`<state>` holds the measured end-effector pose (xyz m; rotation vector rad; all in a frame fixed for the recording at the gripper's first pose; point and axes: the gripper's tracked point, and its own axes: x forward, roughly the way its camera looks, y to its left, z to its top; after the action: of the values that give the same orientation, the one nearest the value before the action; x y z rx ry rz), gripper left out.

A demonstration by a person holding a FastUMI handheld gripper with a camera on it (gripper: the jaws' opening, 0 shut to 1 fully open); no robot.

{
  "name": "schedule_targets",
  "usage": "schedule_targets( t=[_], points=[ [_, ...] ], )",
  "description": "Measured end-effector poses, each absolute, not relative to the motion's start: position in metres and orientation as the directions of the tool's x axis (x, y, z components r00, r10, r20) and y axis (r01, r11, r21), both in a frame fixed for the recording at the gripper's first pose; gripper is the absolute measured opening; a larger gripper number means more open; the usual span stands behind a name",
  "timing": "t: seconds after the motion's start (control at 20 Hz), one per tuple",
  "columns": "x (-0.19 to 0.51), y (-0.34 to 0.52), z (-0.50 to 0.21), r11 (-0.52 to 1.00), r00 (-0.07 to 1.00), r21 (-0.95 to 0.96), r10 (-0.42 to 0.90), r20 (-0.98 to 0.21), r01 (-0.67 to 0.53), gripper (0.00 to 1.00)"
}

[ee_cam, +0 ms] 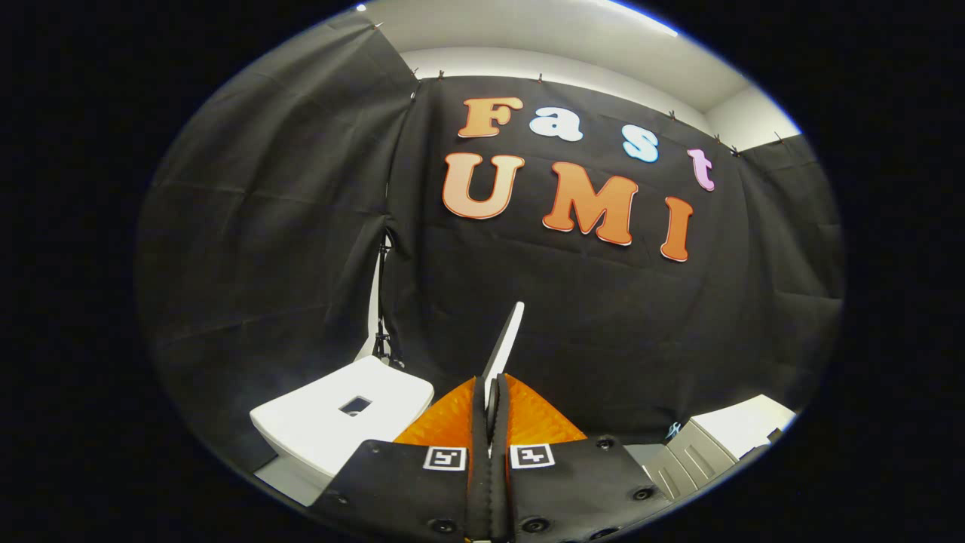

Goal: Open the toilet lid.

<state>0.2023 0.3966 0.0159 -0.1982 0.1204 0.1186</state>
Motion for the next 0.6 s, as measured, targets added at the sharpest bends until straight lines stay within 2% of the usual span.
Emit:
schedule_targets(
  t=[0.6],
  points=[
    [0.203,0.512,0.015,0.947,0.963,-0.193,0.231,-0.138,-0.255,0.08]
  ],
)
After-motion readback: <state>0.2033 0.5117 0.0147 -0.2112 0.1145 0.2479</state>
